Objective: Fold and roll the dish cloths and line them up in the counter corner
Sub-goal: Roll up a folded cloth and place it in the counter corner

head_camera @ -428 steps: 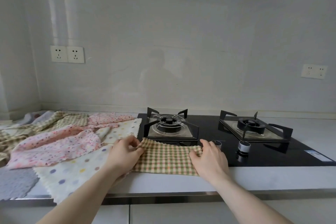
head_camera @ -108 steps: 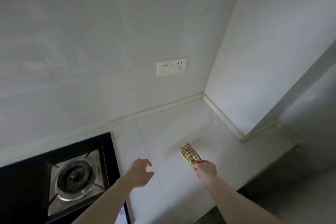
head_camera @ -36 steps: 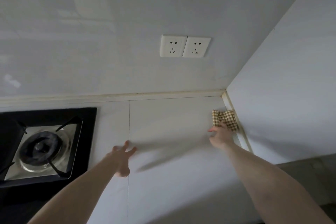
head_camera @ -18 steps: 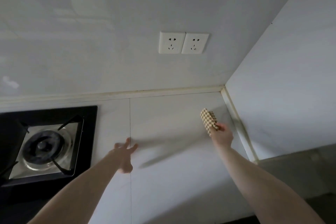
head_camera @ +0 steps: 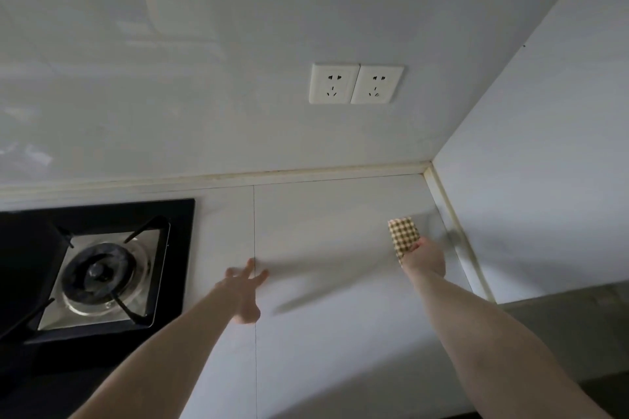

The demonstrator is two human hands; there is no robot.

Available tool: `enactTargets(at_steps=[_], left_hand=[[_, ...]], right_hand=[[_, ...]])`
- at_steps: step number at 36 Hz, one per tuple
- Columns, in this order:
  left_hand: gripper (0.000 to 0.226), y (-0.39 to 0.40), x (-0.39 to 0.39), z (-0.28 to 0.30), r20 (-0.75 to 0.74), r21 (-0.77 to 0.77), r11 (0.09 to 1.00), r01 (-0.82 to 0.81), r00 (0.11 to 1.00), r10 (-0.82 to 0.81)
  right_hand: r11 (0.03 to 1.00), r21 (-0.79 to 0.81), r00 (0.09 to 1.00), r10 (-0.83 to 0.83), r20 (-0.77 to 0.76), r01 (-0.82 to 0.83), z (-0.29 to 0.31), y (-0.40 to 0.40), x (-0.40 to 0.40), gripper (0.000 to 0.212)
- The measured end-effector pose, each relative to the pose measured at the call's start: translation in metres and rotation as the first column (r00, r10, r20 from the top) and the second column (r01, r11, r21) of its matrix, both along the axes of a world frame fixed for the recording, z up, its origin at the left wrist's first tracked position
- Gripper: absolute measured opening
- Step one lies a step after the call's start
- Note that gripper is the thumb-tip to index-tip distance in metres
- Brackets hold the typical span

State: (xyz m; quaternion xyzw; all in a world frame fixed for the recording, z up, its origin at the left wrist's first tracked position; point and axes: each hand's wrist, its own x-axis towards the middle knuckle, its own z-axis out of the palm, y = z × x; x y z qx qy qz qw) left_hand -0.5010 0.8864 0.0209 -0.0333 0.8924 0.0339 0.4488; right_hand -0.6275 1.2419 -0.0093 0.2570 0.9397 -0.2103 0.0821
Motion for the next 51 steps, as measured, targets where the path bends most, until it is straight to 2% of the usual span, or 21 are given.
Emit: enactTargets(at_steps=[2, 6, 12, 16, 21, 23, 28, 33, 40, 47, 51], left_hand=[[0.099, -0.001, 0.001, -0.001, 0.000, 0.000, 1.000, -0.002, 1.000, 0.002], [0.099, 0.000, 0.001, -0.001, -0.002, 0.001, 1.000, -0.004, 1.000, 0.004], [0.099, -0.001, 0.000, -0.003, 0.003, -0.005, 1.000, -0.005, 1.000, 0.005], [0.099, 0.000, 0.000, -0.002, 0.005, -0.007, 1.000, -0.005, 1.000, 0.005], [0.099, 0.000, 0.002, -0.004, -0.013, -0.002, 1.000, -0.008, 1.000, 0.008], [0.099, 0.000, 0.003, -0.006, -0.026, -0.001, 1.000, -0.007, 1.000, 0.007], [0.098, 0.000, 0.004, -0.007, -0.049, 0.004, 1.000, -0.004, 0.999, 0.005], [0.098, 0.000, 0.005, -0.008, -0.050, -0.008, 1.000, 0.001, 0.999, -0.001], [0.097, 0.000, 0.005, -0.003, -0.044, -0.004, 1.000, 0.010, 0.999, -0.010], [0.097, 0.003, 0.005, 0.002, -0.043, -0.017, 1.000, 0.019, 0.999, -0.019], [0.098, 0.004, 0.005, 0.003, -0.033, -0.020, 1.000, 0.014, 0.999, -0.014]], right_hand=[[0.999, -0.024, 0.999, 0.027, -0.037, -0.028, 0.004, 0.000, 0.003, 0.016], [0.980, -0.031, 0.977, 0.196, -0.087, -0.199, 0.001, 0.005, 0.014, 0.024], [0.900, 0.127, 0.904, 0.425, -0.041, -0.417, -0.016, 0.012, 0.044, 0.054], [0.881, 0.134, 0.891, 0.453, 0.033, -0.453, -0.013, 0.009, 0.031, 0.063], [0.879, 0.087, 0.863, 0.435, 0.259, -0.469, 0.006, 0.003, -0.023, 0.080], [0.896, 0.071, 0.870, 0.402, 0.284, -0.438, 0.019, -0.004, -0.047, 0.084], [0.908, 0.081, 0.881, 0.373, 0.292, -0.411, 0.038, -0.017, -0.074, 0.073], [0.860, 0.202, 0.848, 0.374, 0.375, -0.469, 0.036, -0.013, -0.068, 0.057], [0.829, 0.177, 0.811, 0.435, 0.391, -0.530, 0.036, -0.003, -0.074, 0.056], [0.875, 0.091, 0.827, 0.409, 0.387, -0.475, 0.022, -0.009, -0.088, 0.047], [0.904, 0.117, 0.872, 0.352, 0.340, -0.411, 0.011, -0.004, -0.093, 0.061]])
